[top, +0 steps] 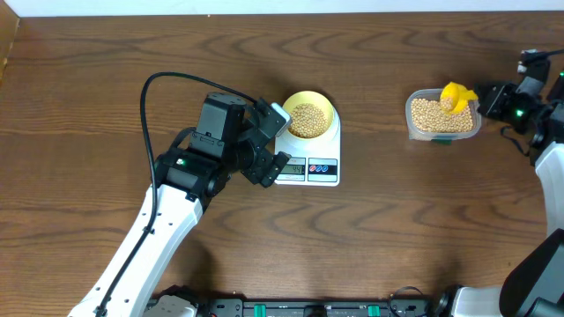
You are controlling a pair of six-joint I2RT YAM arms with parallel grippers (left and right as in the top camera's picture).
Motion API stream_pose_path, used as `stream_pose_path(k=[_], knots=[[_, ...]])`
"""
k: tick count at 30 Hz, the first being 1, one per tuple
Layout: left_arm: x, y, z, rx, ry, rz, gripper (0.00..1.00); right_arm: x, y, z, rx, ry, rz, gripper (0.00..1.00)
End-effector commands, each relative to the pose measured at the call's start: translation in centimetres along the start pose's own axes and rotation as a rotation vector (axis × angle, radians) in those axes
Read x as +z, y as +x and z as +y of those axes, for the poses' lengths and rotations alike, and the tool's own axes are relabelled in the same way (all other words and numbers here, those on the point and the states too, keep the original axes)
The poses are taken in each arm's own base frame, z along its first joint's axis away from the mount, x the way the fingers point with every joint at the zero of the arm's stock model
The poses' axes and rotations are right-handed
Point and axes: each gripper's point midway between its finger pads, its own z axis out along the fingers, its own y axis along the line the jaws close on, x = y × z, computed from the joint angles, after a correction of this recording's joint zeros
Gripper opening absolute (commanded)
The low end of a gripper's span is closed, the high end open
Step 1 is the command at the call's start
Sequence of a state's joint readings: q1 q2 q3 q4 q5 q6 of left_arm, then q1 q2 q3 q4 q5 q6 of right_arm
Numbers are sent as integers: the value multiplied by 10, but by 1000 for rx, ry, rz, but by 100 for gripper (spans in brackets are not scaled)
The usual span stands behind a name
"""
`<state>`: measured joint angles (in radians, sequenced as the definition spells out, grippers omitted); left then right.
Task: Scoop item into bowl and weigh 50g on scale
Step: 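Lift the filled scoop and move it left over the yellow bowl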
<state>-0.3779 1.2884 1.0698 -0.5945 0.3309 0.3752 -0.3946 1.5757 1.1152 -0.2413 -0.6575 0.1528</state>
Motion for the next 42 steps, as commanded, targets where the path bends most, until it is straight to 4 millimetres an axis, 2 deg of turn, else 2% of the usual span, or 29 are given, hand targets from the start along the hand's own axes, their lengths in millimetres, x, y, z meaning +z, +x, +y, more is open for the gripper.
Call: stream_pose_path(k=[1, 9, 16, 24, 31, 42], knots=[[-3, 0, -1, 20, -2, -8, 87, -2, -2, 21, 31, -138, 4, 1], [-3, 0, -1, 20, -2, -8, 87, -3, -11, 43, 43, -243, -17, 1], [-3, 0, -1, 20, -2, -8, 87, 9, -4, 72, 2, -296, 9, 1], [-3, 0, -1, 20, -2, -8, 87, 29, 14, 122, -82, -362, 50, 1], [-3, 0, -1, 20, -2, -8, 87, 48, 31, 157, -149, -350, 68, 1], [-3, 0, -1, 20, -2, -8, 87, 64, 56, 210, -218, -363, 78, 1]])
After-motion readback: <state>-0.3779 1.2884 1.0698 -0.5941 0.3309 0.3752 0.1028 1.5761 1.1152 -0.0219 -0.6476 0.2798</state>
